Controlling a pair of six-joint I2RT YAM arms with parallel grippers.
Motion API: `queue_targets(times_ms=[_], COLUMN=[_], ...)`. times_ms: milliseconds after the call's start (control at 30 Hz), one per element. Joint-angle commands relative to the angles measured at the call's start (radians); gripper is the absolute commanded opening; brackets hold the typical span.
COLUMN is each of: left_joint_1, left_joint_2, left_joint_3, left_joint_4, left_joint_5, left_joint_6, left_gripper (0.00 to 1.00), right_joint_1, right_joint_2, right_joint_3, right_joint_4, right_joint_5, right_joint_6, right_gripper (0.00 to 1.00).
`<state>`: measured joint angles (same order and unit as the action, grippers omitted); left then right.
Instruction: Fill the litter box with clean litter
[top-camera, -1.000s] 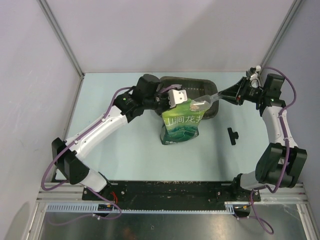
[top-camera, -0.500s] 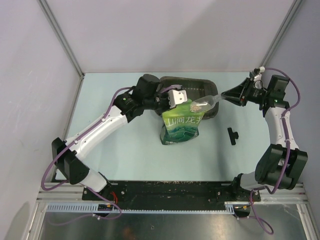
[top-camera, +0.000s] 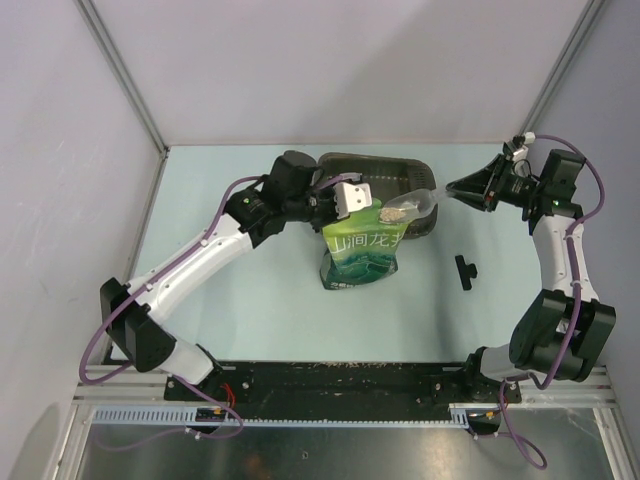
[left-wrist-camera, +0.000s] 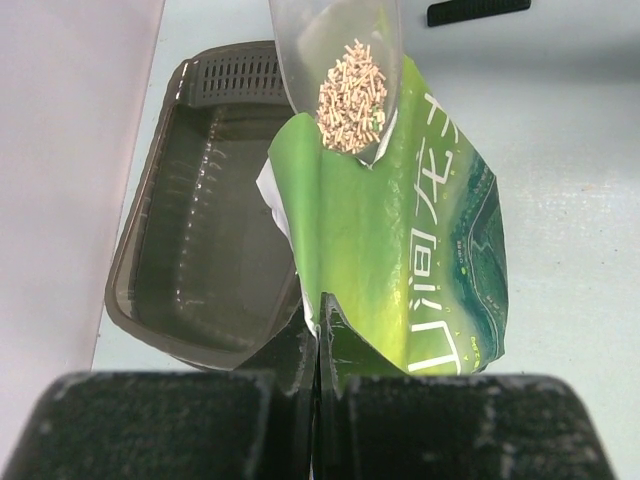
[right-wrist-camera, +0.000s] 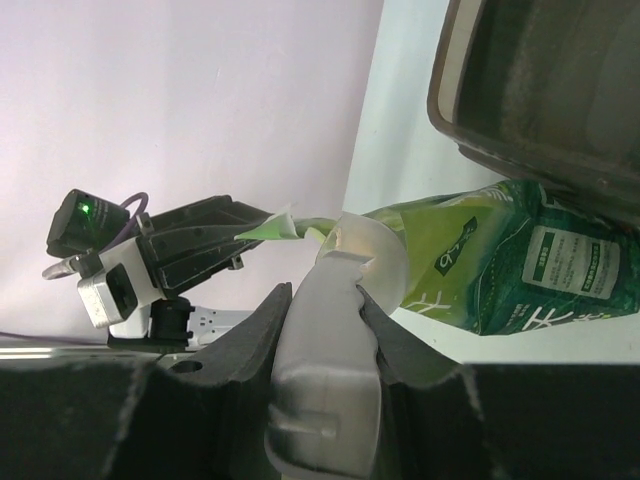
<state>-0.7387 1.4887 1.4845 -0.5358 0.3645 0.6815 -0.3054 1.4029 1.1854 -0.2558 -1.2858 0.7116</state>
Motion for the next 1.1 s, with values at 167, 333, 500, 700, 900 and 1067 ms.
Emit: queue_targets(times_ms=[167,333,500,700,900,1067], left_joint_1=[0.002,0.005,0.009,0.009,0.01,0.009], left_joint_2=[-0.054,-0.059,-0.053,-0.033,-0.008,-0.002], left_joint_3=[-0.012,-0.018,-0.017,0.0,0.008,0.0], left_joint_4=[0.033,0.033,0.034,0.034,0.034,0.034], left_joint_5=[-0.032,-0.052,-0.064,-0.079,-0.093,-0.117], left_joint_6=[0.006,0.01,0.01,0.023,0.03,0.042], left_gripper=[0.0,0.0,0.0,0.0,0.0,0.0], right_joint_1=[-0.009,-0.014,-0.015,-0.015,-0.011,-0.003], right_joint_2=[0.034,0.068,0.122,0.192,0.283,0.409], right_joint_3=[0.017,0.017,0.017,0.017,0.025,0.078], right_joint_4=[0.124,0.278,0.441,0.662,0.785,0.865], right_joint_5=[-0.078,-0.096,-0.107,-0.107,-0.083,0.006], right_joint_6=[0.109,0.236,0.351,0.531,0.606,0.589], right_gripper=[0.0,0.0,0.0,0.0,0.0,0.0])
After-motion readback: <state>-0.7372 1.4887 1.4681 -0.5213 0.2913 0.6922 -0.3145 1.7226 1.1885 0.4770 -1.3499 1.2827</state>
